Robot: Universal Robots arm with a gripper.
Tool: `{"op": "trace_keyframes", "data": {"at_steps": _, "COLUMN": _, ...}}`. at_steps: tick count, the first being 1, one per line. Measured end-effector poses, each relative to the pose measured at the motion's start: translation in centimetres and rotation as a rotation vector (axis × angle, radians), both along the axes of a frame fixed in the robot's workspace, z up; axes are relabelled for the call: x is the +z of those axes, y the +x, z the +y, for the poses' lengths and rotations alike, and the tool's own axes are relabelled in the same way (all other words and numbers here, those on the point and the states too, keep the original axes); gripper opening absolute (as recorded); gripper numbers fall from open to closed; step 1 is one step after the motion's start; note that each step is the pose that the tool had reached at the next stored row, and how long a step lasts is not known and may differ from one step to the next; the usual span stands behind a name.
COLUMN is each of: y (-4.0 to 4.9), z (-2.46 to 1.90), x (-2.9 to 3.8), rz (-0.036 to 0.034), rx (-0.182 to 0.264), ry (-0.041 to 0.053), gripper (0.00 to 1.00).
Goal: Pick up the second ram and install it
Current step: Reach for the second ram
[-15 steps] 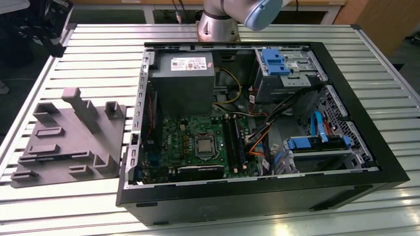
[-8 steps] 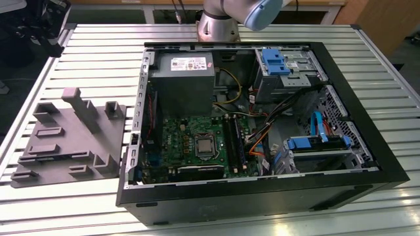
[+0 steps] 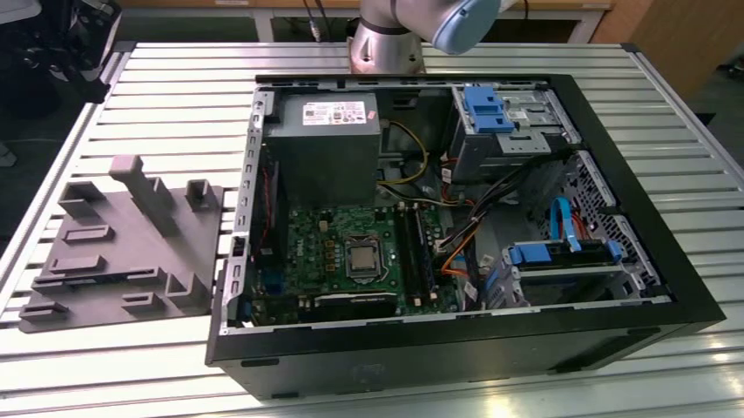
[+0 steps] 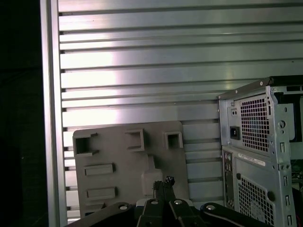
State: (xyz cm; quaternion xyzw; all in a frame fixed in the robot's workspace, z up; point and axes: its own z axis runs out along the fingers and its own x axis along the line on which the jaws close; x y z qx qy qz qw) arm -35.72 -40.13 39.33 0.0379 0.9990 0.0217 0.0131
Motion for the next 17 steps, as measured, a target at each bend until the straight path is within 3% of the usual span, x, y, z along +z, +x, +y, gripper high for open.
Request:
{"op": "trace_keyframes", "data": {"at_steps": 8, "y": -0.02, "z": -0.01, "x": 0.00, "rz": 0.0000, "rx": 0.000, "ry": 0.0000, "gripper": 0.11}}
{"op": "trace_keyframes", "data": {"at_steps": 13, "y": -0.24, "z": -0.42, "x": 0.00, "rz": 0.0000, "rx": 0.000, "ry": 0.0000, "gripper": 0.11}}
{"op": "trace_keyframes", "data": {"at_steps": 17, "y": -0.31, "z": -0.44, "x": -0.02, "rz": 0.0000, "rx": 0.000, "ry": 0.0000, "gripper": 0.11}}
